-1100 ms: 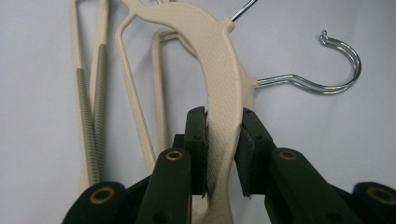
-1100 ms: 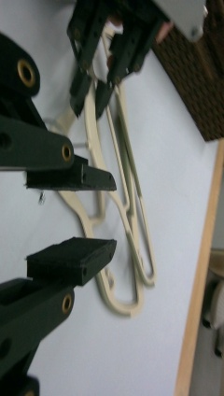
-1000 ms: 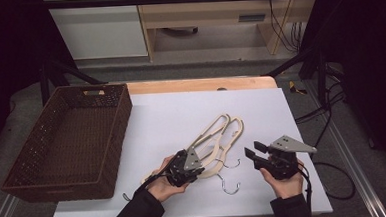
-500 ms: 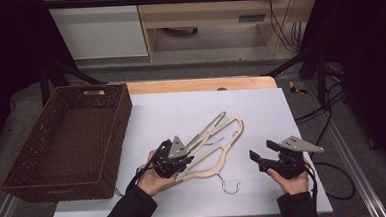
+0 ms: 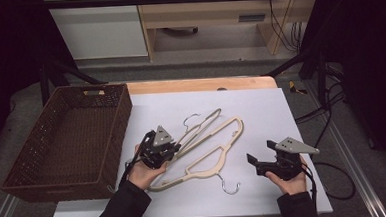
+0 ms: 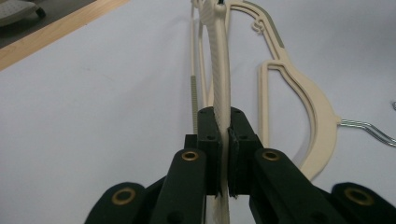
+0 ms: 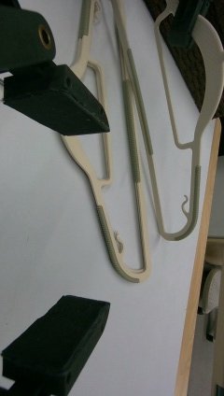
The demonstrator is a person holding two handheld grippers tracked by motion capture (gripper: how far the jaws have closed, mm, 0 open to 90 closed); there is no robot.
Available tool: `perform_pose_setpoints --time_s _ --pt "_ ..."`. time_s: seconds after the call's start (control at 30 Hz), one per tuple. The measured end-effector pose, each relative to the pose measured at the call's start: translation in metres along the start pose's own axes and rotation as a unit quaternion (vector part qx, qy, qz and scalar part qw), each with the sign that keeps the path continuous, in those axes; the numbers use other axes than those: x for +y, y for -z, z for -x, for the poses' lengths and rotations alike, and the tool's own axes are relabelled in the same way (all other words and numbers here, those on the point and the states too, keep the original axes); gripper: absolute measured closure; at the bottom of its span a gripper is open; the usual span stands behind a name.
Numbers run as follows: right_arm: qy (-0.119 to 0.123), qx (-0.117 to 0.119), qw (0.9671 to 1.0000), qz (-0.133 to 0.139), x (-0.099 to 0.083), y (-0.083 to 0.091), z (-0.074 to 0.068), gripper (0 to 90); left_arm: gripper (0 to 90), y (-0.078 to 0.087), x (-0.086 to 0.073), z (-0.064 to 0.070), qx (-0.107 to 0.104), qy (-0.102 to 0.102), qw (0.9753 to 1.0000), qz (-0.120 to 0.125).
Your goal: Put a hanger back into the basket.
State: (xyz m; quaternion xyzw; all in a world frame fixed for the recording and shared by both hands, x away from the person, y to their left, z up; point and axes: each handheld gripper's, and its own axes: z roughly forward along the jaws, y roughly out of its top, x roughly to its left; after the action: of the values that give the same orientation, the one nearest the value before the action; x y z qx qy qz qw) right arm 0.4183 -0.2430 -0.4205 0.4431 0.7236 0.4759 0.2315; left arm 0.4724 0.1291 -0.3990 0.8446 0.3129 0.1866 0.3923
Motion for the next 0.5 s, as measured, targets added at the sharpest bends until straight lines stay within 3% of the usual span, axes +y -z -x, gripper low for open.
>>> perform_pose_setpoints --time_s 0.23,0.5 --pt "0.0 0.001 1.0 0.002 0.001 0.002 0.0 12.2 86.4 0.012 -0.001 -0.008 -0.004 0.018 0.9997 0.019" --pt "0.006 0.0 0.9999 0.014 0.004 0.007 -0.002 10.5 86.4 0.047 0.009 -0.014 -0.027 0.018 0.9982 0.051"
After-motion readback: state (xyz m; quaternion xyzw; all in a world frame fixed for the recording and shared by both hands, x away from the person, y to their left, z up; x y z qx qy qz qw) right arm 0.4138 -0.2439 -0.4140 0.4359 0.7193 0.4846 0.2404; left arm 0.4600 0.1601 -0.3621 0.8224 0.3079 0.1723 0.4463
